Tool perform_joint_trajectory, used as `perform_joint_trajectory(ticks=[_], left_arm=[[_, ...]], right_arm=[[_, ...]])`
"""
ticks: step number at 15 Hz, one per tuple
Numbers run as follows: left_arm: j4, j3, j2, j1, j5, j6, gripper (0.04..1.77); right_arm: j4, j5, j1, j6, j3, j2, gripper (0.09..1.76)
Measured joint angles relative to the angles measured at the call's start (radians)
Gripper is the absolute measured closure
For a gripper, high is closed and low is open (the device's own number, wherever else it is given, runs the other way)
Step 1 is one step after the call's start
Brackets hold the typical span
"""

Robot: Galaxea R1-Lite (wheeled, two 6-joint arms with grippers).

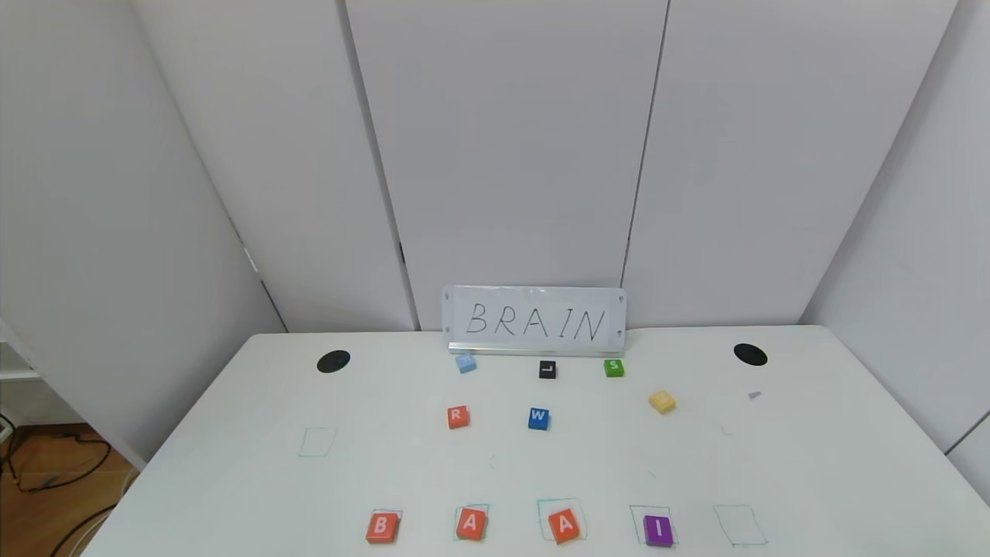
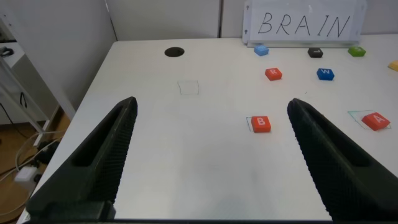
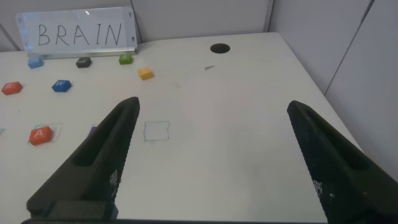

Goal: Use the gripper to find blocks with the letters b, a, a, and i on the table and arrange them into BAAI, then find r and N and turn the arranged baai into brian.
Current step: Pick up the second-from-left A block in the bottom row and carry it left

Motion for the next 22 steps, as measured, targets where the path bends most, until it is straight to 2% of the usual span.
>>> perform_joint_trajectory(ticks=[22], left_arm=[[-0.006, -0.002, 0.0, 0.0, -0.003, 0.017, 0.09]], right_arm=[[-0.004, 0.0, -0.001, 0.005, 0.0, 0.0, 0.14]])
